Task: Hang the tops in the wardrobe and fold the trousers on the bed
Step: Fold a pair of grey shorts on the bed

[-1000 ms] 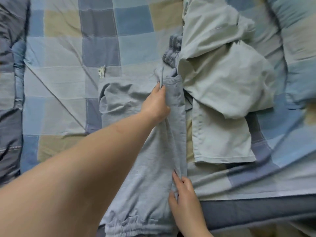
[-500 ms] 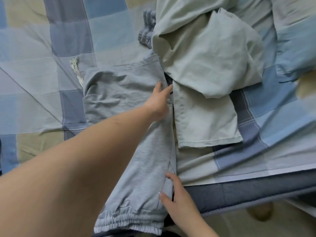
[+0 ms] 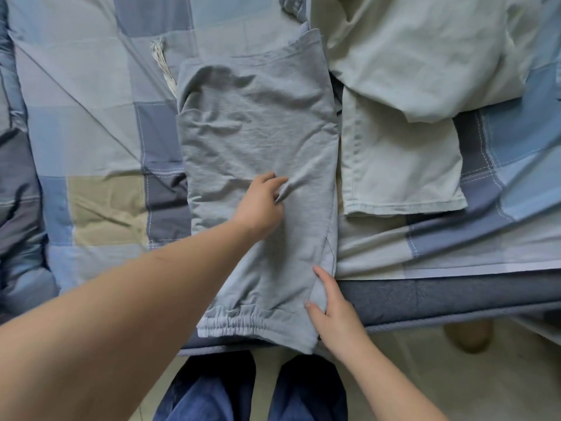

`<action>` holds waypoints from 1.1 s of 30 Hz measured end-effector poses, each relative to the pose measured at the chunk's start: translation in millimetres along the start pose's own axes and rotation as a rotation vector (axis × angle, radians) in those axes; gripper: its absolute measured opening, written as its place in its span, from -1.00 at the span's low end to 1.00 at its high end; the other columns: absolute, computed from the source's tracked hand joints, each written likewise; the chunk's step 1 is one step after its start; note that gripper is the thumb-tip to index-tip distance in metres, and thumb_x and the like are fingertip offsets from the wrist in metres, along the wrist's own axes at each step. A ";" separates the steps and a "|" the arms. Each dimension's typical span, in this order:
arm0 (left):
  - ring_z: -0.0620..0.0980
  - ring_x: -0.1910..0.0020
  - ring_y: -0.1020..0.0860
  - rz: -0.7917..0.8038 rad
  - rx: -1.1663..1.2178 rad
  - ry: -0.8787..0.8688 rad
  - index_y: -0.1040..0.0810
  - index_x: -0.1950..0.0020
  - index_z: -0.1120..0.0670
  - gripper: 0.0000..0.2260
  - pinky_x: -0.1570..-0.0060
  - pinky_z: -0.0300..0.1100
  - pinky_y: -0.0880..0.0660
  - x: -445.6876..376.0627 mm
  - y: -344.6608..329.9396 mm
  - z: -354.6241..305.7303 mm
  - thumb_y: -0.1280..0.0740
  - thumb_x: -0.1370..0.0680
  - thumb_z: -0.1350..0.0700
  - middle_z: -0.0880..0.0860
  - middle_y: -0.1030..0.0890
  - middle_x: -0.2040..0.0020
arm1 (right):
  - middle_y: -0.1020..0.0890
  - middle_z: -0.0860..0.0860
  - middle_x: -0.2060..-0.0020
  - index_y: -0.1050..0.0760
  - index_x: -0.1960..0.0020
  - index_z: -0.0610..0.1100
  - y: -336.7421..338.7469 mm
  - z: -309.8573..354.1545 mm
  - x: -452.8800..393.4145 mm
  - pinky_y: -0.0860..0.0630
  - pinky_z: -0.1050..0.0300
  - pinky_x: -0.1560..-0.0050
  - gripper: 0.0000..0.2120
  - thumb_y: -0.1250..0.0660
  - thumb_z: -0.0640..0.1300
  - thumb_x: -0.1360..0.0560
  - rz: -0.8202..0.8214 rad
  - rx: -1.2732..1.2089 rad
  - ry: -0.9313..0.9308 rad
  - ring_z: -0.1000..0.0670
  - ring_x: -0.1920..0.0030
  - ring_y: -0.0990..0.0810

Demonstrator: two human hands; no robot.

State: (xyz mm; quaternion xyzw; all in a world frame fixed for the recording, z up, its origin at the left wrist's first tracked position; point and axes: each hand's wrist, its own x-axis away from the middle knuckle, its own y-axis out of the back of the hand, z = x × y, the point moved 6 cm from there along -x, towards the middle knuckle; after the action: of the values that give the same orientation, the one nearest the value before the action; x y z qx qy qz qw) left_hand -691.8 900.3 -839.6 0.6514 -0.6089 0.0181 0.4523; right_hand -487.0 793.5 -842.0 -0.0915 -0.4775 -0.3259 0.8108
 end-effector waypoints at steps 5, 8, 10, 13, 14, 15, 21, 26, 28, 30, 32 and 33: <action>0.04 -0.14 -0.52 -0.179 0.093 0.156 -0.55 -0.21 0.14 -0.71 -0.23 -0.21 -0.40 81.2 9.7 57.2 -0.29 -0.51 0.32 0.08 -0.48 -0.17 | -0.54 0.09 0.00 -0.20 -0.38 0.25 -9.6 -14.9 8.9 -0.50 0.18 0.00 -0.41 -0.36 -0.14 -0.50 -0.007 -0.034 -0.042 -0.01 -0.04 -0.59; 0.03 -0.22 -0.42 -0.264 0.005 0.283 -0.57 -0.14 0.12 -0.76 -0.29 -0.13 -0.31 130.8 16.8 99.7 -0.37 -0.48 0.26 0.08 -0.49 -0.18 | -0.54 0.03 -0.05 -0.32 -0.19 0.11 -7.7 -20.9 11.3 -0.53 0.13 0.01 -0.58 -0.42 -0.17 -0.46 -0.165 -0.119 -0.078 0.03 0.02 -0.58; 0.04 -0.21 -0.40 -0.304 0.010 0.396 -0.56 -0.08 0.13 -0.80 -0.27 -0.09 -0.30 155.6 16.7 123.0 -0.42 -0.46 0.22 0.09 -0.49 -0.14 | -0.53 0.01 0.01 -0.37 -0.07 0.01 -4.1 -23.8 12.2 -0.45 0.17 0.06 -0.67 -0.45 -0.17 -0.43 -0.268 -0.130 -0.081 0.04 0.02 -0.53; 0.02 0.13 -0.44 -0.289 0.203 0.534 -0.47 0.13 0.12 -0.86 0.11 -0.14 -0.37 183.0 7.4 144.4 -0.43 -0.47 0.18 0.07 -0.48 0.15 | -0.52 0.04 0.19 -0.40 0.14 -0.04 -9.0 -23.6 13.6 -0.36 0.23 0.23 -0.82 -0.42 -0.13 -0.47 -0.273 -0.104 -0.093 0.03 0.13 -0.50; -0.01 0.26 -0.40 -0.245 0.286 0.559 -0.40 0.19 0.10 -0.82 0.25 -0.17 -0.32 186.4 1.3 147.7 -0.40 -0.49 0.19 0.07 -0.44 0.25 | -0.53 0.06 0.22 -0.41 0.18 -0.05 -11.5 -22.8 13.0 -0.35 0.27 0.26 -0.83 -0.39 -0.14 -0.48 -0.249 -0.093 -0.085 0.04 0.17 -0.49; -0.05 0.35 -0.36 -0.197 0.359 0.569 -0.34 0.21 0.09 -0.79 0.33 -0.21 -0.27 189.0 -3.5 149.1 -0.36 -0.52 0.21 0.07 -0.40 0.30 | -0.53 0.08 0.24 -0.42 0.21 -0.04 -13.4 -20.5 12.6 -0.35 0.33 0.26 -0.84 -0.37 -0.16 -0.50 -0.227 -0.085 -0.069 0.08 0.20 -0.48; -0.17 0.47 -0.27 0.071 0.384 0.448 -0.44 0.14 0.12 -0.84 0.48 -0.34 -0.22 180.2 7.2 145.2 -0.22 -0.56 0.35 -0.01 -0.37 0.36 | -0.64 -0.09 0.03 -0.56 0.05 0.04 -12.1 -4.1 15.9 -0.51 0.16 0.07 -0.75 -0.24 -0.29 -0.55 -0.077 -0.148 -0.082 -0.22 0.03 -0.57; -0.12 0.51 -0.27 0.269 0.381 0.585 -0.55 0.12 0.13 -0.78 0.51 -0.30 -0.22 197.5 7.5 167.9 -0.17 -0.59 0.34 0.02 -0.36 0.41 | -0.65 -0.10 0.19 -0.63 -0.01 -0.06 -18.7 -16.3 24.1 -0.44 0.21 0.38 -0.66 -0.13 -0.34 -0.56 0.106 -0.154 -0.207 0.05 0.36 -0.56; -0.13 0.43 -0.38 0.280 0.401 0.641 -0.61 0.06 0.11 -0.79 0.45 -0.32 -0.32 211.3 5.9 170.7 -0.20 -0.59 0.30 0.02 -0.50 0.31 | -0.66 -0.08 0.07 -0.63 0.01 -0.10 -29.6 -27.0 34.6 -0.51 0.29 0.34 -0.60 -0.05 -0.40 -0.56 0.155 -0.292 -0.294 0.07 0.21 -0.63; -0.11 0.28 -0.52 0.258 0.535 0.711 -0.64 0.02 0.09 -0.78 0.29 -0.28 -0.47 218.2 6.6 167.4 -0.21 -0.58 0.25 0.04 -0.61 0.15 | -0.67 -0.02 0.01 -0.62 0.01 -0.09 -34.8 -32.2 44.1 -0.56 0.34 0.23 -0.57 -0.06 -0.45 -0.55 0.151 -0.379 -0.308 0.08 0.05 -0.65; -0.06 0.17 -0.60 0.258 0.736 0.796 -0.68 0.01 0.10 -0.79 0.20 -0.20 -0.56 218.7 9.4 161.2 -0.23 -0.56 0.19 0.08 -0.66 0.06 | -0.68 0.06 0.04 -0.61 -0.03 -0.06 -33.9 -31.0 46.6 -0.54 0.39 0.14 -0.56 -0.12 -0.50 -0.51 0.124 -0.362 -0.244 0.16 0.03 -0.65; -0.06 0.15 -0.62 0.286 0.813 0.812 -0.69 0.01 0.09 -0.76 0.21 -0.20 -0.58 217.6 11.0 157.5 -0.22 -0.55 0.19 0.08 -0.68 0.04 | -0.68 0.10 0.06 -0.60 -0.06 -0.07 -32.5 -27.7 46.9 -0.52 0.42 0.13 -0.56 -0.15 -0.52 -0.49 0.112 -0.337 -0.205 0.21 0.06 -0.64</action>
State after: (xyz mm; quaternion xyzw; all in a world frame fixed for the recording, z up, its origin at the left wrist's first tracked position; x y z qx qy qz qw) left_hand -727.7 636.7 -801.4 0.6247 -0.4132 0.5585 0.3564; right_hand -471.7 735.0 -822.8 -0.2848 -0.4903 -0.3447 0.7481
